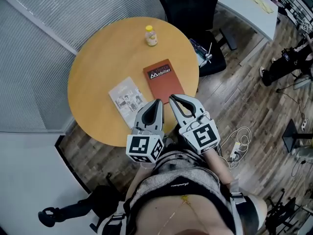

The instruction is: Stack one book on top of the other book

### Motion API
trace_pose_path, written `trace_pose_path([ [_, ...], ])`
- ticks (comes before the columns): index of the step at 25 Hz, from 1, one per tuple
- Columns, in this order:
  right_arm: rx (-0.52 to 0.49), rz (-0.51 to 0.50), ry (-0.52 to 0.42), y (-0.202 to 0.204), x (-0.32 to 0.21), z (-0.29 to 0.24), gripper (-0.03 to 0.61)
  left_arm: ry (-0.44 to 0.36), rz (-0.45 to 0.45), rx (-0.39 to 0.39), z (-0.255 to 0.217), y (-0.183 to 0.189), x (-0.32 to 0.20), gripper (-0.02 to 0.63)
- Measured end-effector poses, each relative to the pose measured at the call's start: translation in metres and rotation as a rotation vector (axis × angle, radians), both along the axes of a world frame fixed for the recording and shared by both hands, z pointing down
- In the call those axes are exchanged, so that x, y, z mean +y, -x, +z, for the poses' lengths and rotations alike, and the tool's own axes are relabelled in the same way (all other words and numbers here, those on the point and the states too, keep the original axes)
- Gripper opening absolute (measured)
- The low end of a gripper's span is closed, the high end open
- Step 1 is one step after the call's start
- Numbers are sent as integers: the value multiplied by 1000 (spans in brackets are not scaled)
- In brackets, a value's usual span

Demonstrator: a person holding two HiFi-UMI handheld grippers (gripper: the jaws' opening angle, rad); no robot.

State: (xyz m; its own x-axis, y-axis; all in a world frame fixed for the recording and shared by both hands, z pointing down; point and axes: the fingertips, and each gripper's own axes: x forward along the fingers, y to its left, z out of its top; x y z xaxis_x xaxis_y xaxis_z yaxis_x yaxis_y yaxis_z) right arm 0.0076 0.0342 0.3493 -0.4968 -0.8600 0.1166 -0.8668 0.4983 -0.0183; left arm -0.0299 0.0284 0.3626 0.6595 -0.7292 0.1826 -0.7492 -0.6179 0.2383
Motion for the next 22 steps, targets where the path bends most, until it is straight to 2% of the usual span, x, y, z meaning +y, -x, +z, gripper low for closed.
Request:
trace_pose_path([
  [3,-23,-13,12,-13,-21,-2,26,-20,-10,-23,-3,-13,-22,21],
  [8,-24,-63,-33,-25,-54,-15,26,-44,-36,-48,-13,-29,-50,21],
  [13,-21,-125,-40,-25,-75,-15,26,-46,-83,-59,-15,-31,-69,20],
  [22,-60,-195,15,-23,-99,-9,26,-18,-170,-59,-9,-28,-88,21],
])
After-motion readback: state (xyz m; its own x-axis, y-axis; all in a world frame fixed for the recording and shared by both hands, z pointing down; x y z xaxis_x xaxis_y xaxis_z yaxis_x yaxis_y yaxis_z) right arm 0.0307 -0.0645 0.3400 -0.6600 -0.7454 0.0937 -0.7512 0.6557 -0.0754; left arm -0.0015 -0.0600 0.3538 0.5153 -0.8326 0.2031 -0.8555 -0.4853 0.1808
